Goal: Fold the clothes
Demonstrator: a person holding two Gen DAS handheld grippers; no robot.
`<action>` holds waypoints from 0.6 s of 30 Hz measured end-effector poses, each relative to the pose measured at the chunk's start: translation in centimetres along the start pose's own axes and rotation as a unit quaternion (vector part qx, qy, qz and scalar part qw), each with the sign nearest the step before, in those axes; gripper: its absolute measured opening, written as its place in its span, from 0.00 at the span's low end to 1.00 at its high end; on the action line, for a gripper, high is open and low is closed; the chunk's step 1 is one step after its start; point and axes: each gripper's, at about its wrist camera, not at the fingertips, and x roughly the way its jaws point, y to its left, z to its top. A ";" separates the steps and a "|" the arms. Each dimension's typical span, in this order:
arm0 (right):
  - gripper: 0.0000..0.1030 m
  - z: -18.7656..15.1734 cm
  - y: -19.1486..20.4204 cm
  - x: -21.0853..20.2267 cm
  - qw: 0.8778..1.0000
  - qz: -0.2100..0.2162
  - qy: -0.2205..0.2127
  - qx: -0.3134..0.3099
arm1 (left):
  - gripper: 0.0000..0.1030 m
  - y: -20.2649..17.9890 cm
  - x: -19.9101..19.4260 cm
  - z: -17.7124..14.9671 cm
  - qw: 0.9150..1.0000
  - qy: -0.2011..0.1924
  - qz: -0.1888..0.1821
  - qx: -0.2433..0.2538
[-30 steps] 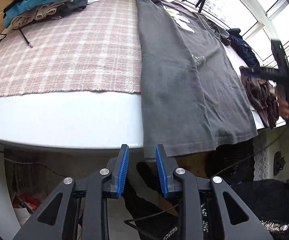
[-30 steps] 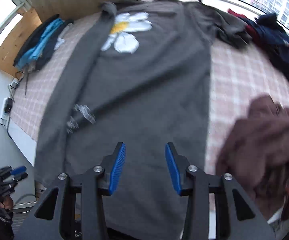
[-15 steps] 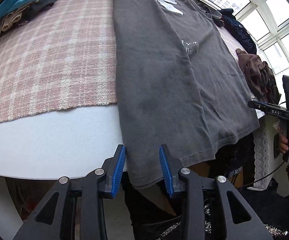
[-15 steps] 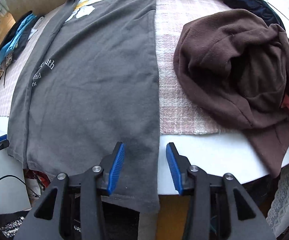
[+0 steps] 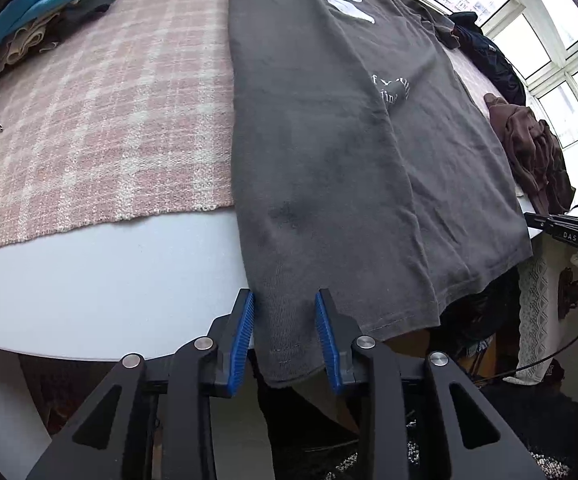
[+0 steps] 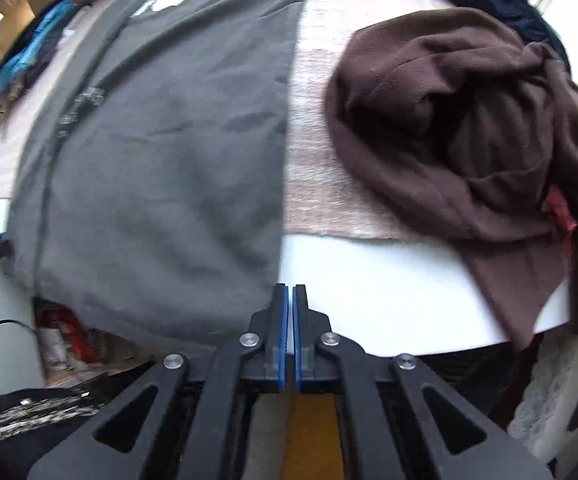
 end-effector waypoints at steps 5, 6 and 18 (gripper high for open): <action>0.53 -0.6 0.1 -1.4 0.998 -0.021 -0.049 -0.021 | 0.30 0.3 -0.4 -0.3 1.000 -0.001 -0.002 -0.007; 0.53 -0.6 0.0 -1.3 0.999 -0.011 -0.045 -0.018 | 0.30 0.3 -0.4 -0.3 1.000 0.000 -0.001 -0.006; 0.04 -2.6 2.4 0.9 0.994 -0.020 -0.033 -0.097 | 0.18 -1.5 0.4 0.4 0.999 -0.002 0.019 0.028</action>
